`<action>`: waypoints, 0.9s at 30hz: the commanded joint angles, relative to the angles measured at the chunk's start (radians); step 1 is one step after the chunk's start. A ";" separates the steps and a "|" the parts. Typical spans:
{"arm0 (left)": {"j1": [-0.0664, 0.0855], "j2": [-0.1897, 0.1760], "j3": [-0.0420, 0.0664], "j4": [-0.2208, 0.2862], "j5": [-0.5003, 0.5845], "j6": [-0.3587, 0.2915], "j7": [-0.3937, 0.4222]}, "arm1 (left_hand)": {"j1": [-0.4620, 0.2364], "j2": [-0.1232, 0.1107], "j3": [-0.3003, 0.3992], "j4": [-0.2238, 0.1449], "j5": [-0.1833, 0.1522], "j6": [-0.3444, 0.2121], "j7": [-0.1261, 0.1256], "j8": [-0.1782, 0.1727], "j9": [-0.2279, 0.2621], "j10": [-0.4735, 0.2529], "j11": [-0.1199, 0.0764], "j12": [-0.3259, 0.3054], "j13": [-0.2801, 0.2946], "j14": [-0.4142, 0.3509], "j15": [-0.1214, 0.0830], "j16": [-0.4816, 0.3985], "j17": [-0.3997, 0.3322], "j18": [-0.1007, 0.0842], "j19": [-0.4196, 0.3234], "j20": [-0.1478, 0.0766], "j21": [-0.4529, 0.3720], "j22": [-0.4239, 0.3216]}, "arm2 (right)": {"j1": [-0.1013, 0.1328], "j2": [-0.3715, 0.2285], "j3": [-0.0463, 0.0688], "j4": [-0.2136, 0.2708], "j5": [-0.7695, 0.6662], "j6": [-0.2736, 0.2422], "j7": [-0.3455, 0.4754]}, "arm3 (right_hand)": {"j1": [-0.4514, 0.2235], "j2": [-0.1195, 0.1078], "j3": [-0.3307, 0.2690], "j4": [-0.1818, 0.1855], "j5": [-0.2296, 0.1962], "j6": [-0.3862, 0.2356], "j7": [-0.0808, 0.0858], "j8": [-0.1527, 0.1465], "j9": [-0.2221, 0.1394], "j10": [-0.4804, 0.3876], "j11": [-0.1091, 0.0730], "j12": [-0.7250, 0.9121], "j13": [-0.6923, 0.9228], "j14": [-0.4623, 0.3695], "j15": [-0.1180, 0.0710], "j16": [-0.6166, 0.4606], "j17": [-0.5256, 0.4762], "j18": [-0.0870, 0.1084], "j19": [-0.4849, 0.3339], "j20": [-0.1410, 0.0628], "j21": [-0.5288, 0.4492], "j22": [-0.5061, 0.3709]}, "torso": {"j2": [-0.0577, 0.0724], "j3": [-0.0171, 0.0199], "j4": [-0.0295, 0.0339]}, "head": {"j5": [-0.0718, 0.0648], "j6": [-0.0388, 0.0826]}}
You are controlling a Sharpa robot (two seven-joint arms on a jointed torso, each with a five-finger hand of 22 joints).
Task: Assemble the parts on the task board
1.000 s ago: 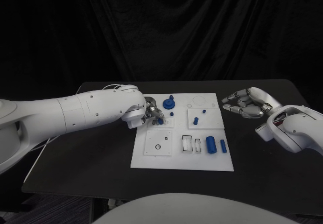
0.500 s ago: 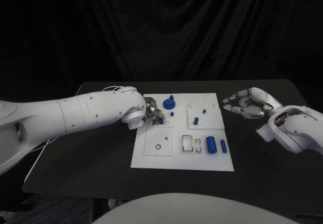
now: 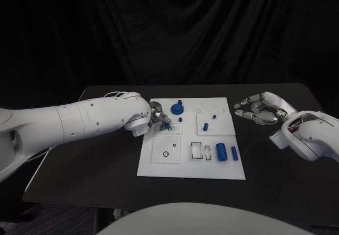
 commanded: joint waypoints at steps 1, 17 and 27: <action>-0.005 -0.004 -0.001 0.010 -0.029 -0.031 0.018 | 0.003 0.007 0.005 -0.002 0.002 0.003 -0.002 0.005 0.002 0.085 0.007 -0.002 0.244 0.088 0.005 -0.001 0.206 0.017 0.002 -0.002 0.000 0.002 | -0.004 -0.001 0.001 0.001 0.001 0.007 -0.016 | 0.007 0.001 0.005 0.000 0.005 -0.001 0.003 0.000 -0.001 0.033 0.007 -0.005 0.192 0.051 0.007 -0.003 0.131 0.002 -0.006 -0.001 -0.003 0.126 | 0.000 -0.0003 -0.0001 | 0.003 0.000; -0.007 -0.018 -0.001 0.028 -0.033 -0.044 0.025 | 0.003 0.003 0.009 -0.005 0.013 0.007 -0.004 0.007 0.008 0.083 0.005 -0.004 0.242 0.087 0.003 -0.003 0.201 0.018 0.002 -0.003 -0.003 -0.001 | -0.006 -0.002 0.001 0.000 0.001 0.008 -0.018 | 0.007 0.000 0.005 0.000 0.005 -0.002 0.004 0.000 -0.002 0.034 0.008 -0.005 0.193 0.051 0.008 -0.004 0.131 0.002 -0.007 0.000 -0.005 0.126 | -0.001 -0.0003 0.0007 | 0.002 0.000; -0.014 -0.016 -0.001 0.032 -0.033 -0.061 0.038 | 0.001 0.004 0.009 -0.001 0.009 0.006 -0.003 0.006 0.010 0.080 0.006 -0.007 0.239 0.085 0.003 -0.006 0.196 0.019 0.000 -0.004 -0.005 -0.003 | -0.006 0.000 0.001 0.000 0.001 0.008 -0.017 | 0.007 0.000 0.005 0.000 0.005 -0.002 0.004 0.000 -0.002 0.034 0.008 -0.005 0.193 0.051 0.008 -0.004 0.131 0.002 -0.007 0.000 -0.005 0.126 | 0.000 -0.0004 -0.0016 | 0.006 0.000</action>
